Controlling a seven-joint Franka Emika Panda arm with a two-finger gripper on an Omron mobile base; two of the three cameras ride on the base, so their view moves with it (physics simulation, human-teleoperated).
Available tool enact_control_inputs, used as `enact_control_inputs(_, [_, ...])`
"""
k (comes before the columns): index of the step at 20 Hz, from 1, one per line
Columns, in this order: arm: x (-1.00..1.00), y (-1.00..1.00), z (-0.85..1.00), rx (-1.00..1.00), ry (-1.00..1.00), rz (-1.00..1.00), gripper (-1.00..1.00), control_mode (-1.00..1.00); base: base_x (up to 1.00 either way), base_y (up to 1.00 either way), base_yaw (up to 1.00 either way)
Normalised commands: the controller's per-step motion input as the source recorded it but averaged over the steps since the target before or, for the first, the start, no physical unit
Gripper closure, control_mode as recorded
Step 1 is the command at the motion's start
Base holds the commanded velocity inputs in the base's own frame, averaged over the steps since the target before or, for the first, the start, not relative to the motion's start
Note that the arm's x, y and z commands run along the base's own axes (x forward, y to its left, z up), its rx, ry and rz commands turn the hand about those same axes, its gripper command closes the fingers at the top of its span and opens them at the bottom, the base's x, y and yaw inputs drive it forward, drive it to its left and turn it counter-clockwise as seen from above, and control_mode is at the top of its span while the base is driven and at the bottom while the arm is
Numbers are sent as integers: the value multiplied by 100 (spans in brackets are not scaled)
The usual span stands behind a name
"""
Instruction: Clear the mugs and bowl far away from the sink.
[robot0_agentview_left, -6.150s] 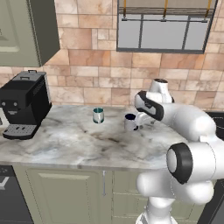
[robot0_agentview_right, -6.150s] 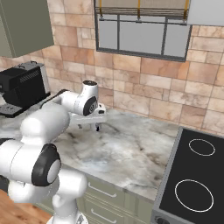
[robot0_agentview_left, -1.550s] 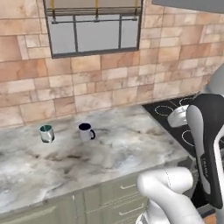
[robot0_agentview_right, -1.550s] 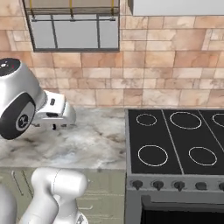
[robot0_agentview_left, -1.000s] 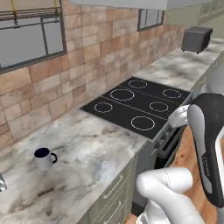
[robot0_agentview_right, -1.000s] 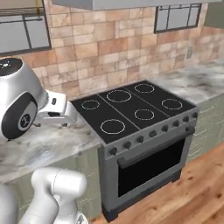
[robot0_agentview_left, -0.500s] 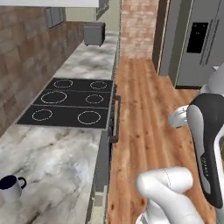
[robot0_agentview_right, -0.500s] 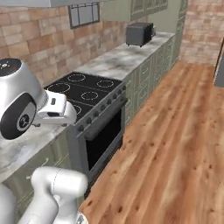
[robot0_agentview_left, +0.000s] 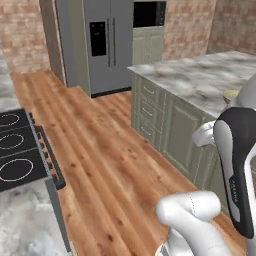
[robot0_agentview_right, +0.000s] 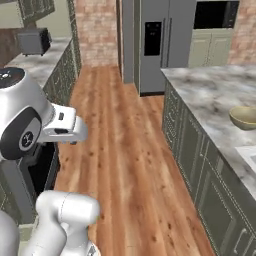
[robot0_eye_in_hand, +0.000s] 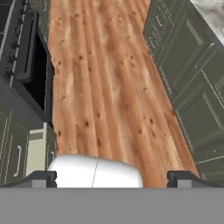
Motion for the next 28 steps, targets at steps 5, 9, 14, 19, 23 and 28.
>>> enact_control_inputs(5, [0, 0, 0, 0, 0, 0, -100, 100, 42, -10, -53])
enact_control_inputs(9, [0, 0, 0, 0, 0, 0, -100, 100, 43, -26, -27])
enact_control_inputs(14, [0, 0, 0, 0, 0, 0, -100, 100, 73, -8, -22])
enact_control_inputs(19, [0, 0, 0, 0, 0, 0, -100, 100, 100, 0, -11])
enact_control_inputs(23, [0, 0, 0, 0, 0, 0, -100, 100, 100, 5, -15])
enact_control_inputs(28, [0, 0, 0, 0, 0, 0, -100, 100, 100, 14, -28])
